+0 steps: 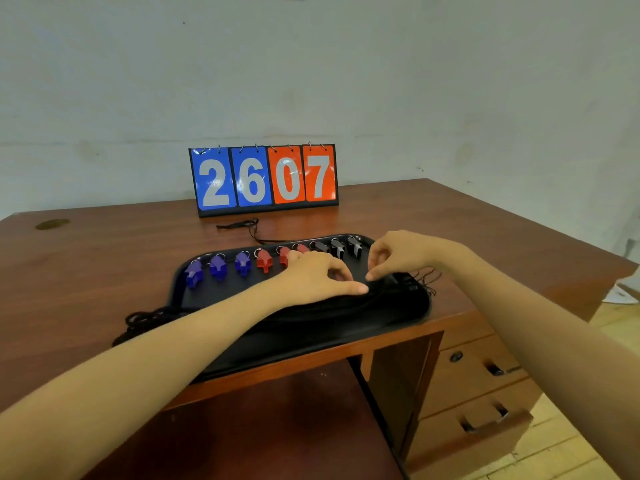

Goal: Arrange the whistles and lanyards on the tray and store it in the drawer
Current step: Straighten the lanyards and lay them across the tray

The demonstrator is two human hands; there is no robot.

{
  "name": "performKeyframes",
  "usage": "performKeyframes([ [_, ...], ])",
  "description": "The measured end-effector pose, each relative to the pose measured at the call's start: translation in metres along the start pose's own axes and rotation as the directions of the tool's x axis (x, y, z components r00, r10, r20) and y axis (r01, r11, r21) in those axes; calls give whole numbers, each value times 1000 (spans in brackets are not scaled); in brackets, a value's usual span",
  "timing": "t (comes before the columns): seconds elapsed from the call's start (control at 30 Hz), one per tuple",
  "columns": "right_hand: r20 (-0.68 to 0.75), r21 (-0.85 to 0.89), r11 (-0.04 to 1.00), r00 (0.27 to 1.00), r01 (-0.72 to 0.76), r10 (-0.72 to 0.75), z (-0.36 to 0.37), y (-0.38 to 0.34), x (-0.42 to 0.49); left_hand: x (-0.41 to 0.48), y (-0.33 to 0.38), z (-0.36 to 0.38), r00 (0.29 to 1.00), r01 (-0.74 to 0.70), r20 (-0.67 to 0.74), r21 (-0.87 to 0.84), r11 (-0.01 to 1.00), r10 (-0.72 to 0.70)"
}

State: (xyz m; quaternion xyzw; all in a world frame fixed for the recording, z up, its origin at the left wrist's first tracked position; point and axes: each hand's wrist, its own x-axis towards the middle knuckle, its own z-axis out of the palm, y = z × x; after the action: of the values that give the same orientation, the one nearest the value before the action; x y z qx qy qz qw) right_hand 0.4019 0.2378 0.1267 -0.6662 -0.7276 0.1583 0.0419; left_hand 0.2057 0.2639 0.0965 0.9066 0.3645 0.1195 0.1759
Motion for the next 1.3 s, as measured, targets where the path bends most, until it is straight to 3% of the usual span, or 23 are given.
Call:
performKeyframes([
  [0.2, -95, 91, 996, 995, 1, 8, 4, -1, -11, -4, 8, 0, 996, 22, 85, -114, 993, -12],
  [0.4, -155, 84, 996, 988, 5, 8, 2, 5, -30, -7, 18, 7, 1000, -9, 23, -132, 991, 12],
  [0.6, -94, 75, 997, 995, -19, 26, 16, -4, -23, -10, 28, 10, 998, -41, -50, -61, 997, 38],
  [0.83, -327, 144, 990, 944, -1, 49, 8, 0, -36, -8, 30, 14, 997, -28, -70, -35, 999, 25],
  [1.3, -348, 130, 982, 922, -134, 172, 10, 40, -69, -7, 33, 20, 989, 8, -145, 5, 1000, -7],
])
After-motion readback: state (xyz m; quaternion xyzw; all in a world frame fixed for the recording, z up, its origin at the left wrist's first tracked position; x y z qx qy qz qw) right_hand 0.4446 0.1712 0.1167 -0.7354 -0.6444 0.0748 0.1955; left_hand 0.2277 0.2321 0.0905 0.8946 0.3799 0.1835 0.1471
